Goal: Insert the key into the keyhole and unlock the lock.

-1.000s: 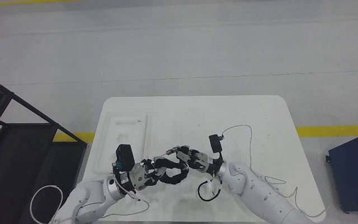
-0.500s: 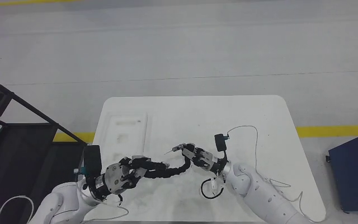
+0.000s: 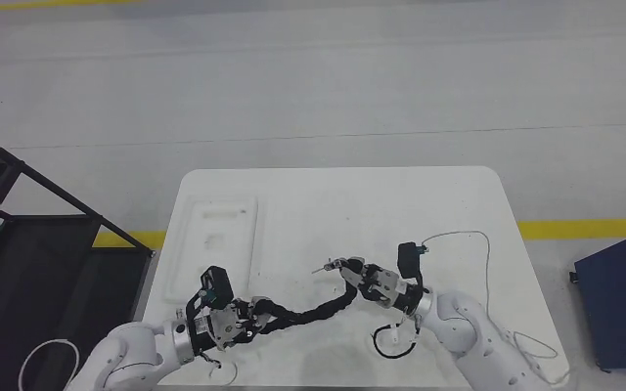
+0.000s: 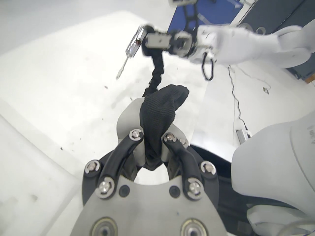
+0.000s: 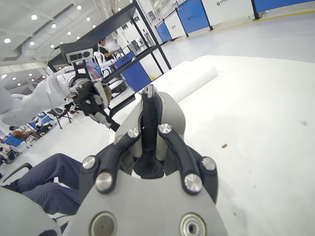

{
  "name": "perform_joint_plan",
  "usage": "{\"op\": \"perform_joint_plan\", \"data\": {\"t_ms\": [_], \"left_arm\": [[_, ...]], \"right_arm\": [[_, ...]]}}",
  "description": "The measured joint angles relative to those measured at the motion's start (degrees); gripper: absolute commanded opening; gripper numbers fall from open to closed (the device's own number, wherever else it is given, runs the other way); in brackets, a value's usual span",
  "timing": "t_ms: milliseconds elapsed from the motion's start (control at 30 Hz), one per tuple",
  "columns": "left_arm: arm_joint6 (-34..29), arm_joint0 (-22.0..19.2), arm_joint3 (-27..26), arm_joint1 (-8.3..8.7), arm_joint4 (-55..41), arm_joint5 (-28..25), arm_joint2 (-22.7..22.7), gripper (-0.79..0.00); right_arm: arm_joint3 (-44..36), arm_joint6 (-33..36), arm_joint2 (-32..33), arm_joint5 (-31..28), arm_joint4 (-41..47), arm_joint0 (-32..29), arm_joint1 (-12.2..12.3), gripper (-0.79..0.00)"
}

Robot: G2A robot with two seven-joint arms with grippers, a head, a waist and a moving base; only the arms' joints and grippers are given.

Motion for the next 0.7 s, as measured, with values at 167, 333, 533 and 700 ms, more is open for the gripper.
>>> {"op": "perform_joint_plan", "data": {"t_ms": [167, 333, 533, 700], "left_arm": [[-4.7, -6.5, 3.7, -0.75, 3.6, 6.6, 9.5, -0.785], [-6.1, -12.5, 7.8, -1.75, 5.6, 11.1, 17.4, -0.785], [1.6, -17.9, 10.9, -3.4, 15.7, 20.8, 24.3, 0.0], [3.3, -21.8, 13.2, -4.55, 13.5, 27.3, 26.5, 0.0]], "right_arm": [[-9.5, 7.0, 5.3, 2.7, -3.6, -7.2, 1.9, -0.785], [-14.5, 10.6, 7.3, 4.2, -5.7, -11.1, 2.7, -0.785], [-13.4, 10.0, 6.9, 4.3, -4.6, -10.7, 2.6, -0.785], [-12.3, 9.4, 5.8, 4.5, -4.6, -9.6, 2.4, -0.785]]}}
